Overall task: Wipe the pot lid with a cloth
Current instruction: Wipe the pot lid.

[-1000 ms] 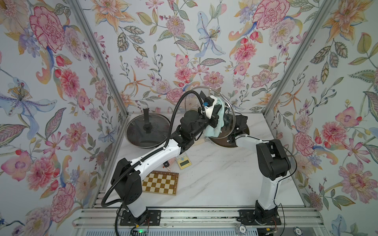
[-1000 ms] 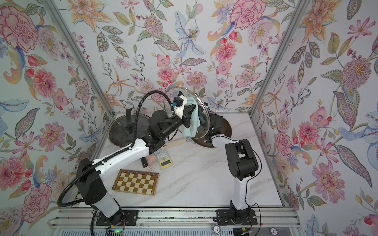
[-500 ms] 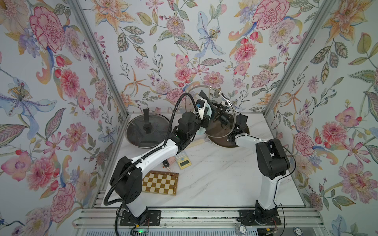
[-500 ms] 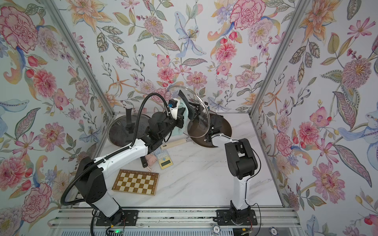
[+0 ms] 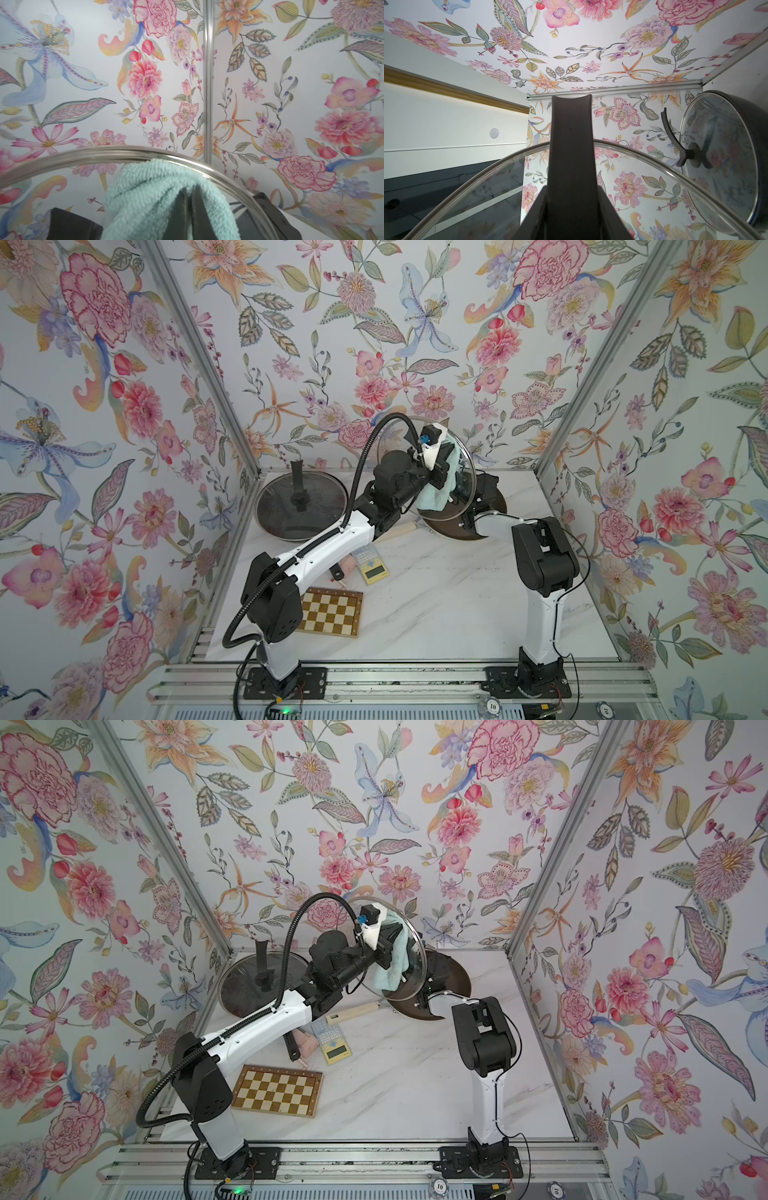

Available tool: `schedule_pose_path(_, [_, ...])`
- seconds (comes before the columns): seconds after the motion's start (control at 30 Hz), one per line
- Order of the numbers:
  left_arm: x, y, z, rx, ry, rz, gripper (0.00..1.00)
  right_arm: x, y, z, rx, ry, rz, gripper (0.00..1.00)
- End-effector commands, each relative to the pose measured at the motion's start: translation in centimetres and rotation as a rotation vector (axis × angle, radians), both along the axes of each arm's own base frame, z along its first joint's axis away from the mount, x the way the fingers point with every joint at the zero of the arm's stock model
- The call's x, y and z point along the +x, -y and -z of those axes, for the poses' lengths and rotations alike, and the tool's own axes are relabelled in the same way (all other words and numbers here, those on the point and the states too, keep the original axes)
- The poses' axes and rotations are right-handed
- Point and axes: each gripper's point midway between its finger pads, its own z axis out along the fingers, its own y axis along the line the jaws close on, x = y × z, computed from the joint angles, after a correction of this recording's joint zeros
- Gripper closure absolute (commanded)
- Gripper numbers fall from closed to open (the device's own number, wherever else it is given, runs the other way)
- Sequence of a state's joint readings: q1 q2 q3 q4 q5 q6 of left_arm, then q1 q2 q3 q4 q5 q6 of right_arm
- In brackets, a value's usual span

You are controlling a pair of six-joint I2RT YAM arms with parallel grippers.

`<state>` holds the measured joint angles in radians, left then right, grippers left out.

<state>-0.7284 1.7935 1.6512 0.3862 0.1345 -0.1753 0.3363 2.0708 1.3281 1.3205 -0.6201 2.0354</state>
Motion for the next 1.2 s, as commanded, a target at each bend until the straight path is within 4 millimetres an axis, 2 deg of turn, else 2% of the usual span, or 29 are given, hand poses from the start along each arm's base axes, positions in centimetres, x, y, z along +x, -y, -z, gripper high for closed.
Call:
schedule_pose_path(0.0, [3.6,-5.3,0.0,-0.038,-0.007,-0.177,1.0,-3.3,0.7,-6.0,0.097,0.171,-0.02,0.99])
schedule_pose_path(0.1, [4.8,-7.5,2.6,0.005,-0.053,-0.27,1.0,-3.3,0.8,-5.5,0.092,0.155,-0.02,1.0])
schedule_pose_path(0.2, [5.3,-8.6,5.6,0.013,-0.122,-0.305,1.0,-3.4,0.9,-5.7,0.096,0.165,-0.018,1.0])
schedule_pose_path(0.27, [5.0,-8.0,7.7,0.036,-0.164,-0.275,1.0,-3.4,1.1,-5.9,0.096,0.174,-0.011,0.99])
schedule_pose_path(0.33, [4.0,-6.4,8.9,0.076,-0.175,-0.214,1.0,-3.2,1.3,-6.2,0.094,0.179,-0.005,1.0])
schedule_pose_path(0.43, [1.6,-3.3,8.8,0.103,-0.15,-0.078,1.0,-3.0,1.2,-6.7,0.077,0.195,-0.007,1.0])
schedule_pose_path(0.5, [-0.6,-0.5,8.0,0.118,-0.121,0.035,1.0,-2.7,1.0,-6.8,0.055,0.208,-0.001,1.0])
schedule_pose_path(0.6, [-3.9,3.4,5.9,0.159,-0.038,0.157,1.0,-2.4,0.8,-6.6,0.039,0.205,0.0,1.0])
schedule_pose_path(0.67, [-4.8,4.0,3.9,0.144,0.015,0.179,1.0,-2.3,0.8,-6.3,0.036,0.199,0.002,1.0])
schedule_pose_path(0.77, [-5.5,3.0,-0.5,0.077,0.115,0.168,1.0,-2.6,1.0,-5.9,0.032,0.19,0.012,1.0])
schedule_pose_path(0.83, [-4.9,2.0,-2.9,0.039,0.167,0.123,1.0,-3.0,1.0,-5.9,0.029,0.192,0.011,1.0])
schedule_pose_path(0.9, [-3.0,0.2,-4.8,0.005,0.201,0.036,1.0,-3.7,1.0,-6.5,0.031,0.209,0.004,1.0])
schedule_pose_path(0.97, [-0.5,-2.3,-5.8,-0.018,0.214,-0.093,1.0,-4.5,1.1,-7.1,0.032,0.223,-0.002,1.0])
schedule_pose_path(1.07, [2.4,-6.0,-5.3,-0.017,0.209,-0.272,1.0,-5.5,1.5,-7.6,0.018,0.234,0.005,1.0])
schedule_pose_path(1.17, [4.5,-8.3,-2.2,0.026,0.144,-0.373,1.0,-6.5,1.8,-8.1,0.012,0.245,0.01,1.0])
